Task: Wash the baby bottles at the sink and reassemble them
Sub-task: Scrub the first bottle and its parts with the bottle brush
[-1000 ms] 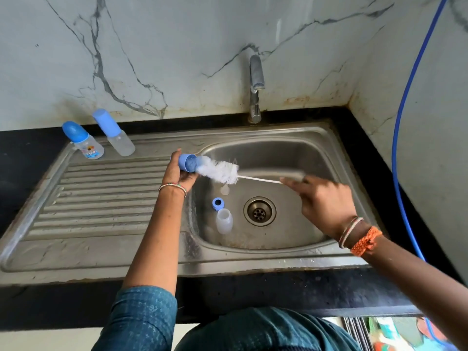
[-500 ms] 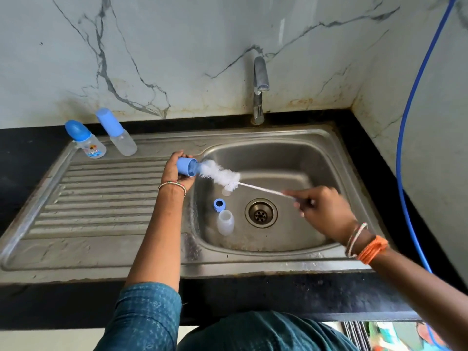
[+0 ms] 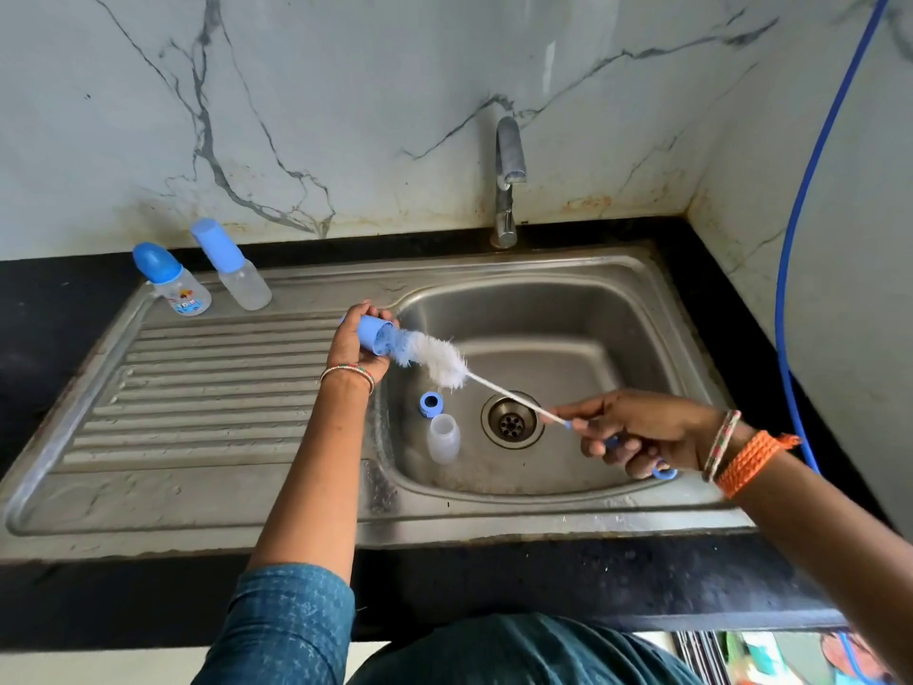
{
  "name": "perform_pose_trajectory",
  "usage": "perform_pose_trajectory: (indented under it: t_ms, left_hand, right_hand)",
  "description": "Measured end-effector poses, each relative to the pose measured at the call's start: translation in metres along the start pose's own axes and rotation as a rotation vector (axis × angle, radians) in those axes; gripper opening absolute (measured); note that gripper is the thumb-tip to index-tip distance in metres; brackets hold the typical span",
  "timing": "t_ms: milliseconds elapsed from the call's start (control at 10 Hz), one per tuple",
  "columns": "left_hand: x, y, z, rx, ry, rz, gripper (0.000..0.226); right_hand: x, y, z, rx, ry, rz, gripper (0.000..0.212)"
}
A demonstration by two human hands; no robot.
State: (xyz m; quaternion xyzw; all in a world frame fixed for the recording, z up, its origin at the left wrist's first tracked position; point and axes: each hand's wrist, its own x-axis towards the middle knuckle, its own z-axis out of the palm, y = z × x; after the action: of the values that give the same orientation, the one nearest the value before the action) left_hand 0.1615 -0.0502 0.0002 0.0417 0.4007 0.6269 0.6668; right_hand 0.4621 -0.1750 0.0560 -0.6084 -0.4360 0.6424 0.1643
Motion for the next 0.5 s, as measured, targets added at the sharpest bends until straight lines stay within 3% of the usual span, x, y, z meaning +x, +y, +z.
perform_pose_trajectory:
  t_ms: [100, 200, 300, 400, 500]
  left_hand:
    - [-0.002, 0.002, 0.0, 0.012, 0.051, -0.019, 0.018]
    - [0.002, 0.003, -0.005, 0.1, 0.167, -0.024, 0.028]
    - [0.002, 0.001, -0.002, 0.091, 0.13, 0.017, 0.024]
    - [-0.004, 0.0, 0.003, 0.009, 0.037, 0.069, 0.026]
    - [-0.009, -0.004, 0.006, -0.074, -0.103, 0.044, 0.023]
  right_hand:
    - [0.001, 0.008, -0.004, -0.312, 0.138, -0.245, 0.036]
    - [-0.004, 0.01, 0.004, -1.149, 0.783, -0.783, 0.055]
    - [-0.002, 0.016, 0.007, -1.317, 0.86, -0.982, 0.055]
    - [-0.003, 0.006, 0.002, -0.55, 0.299, -0.34, 0.041]
    - [0.006, 0.015, -0.012, 0.065, -0.064, -0.048, 0.037]
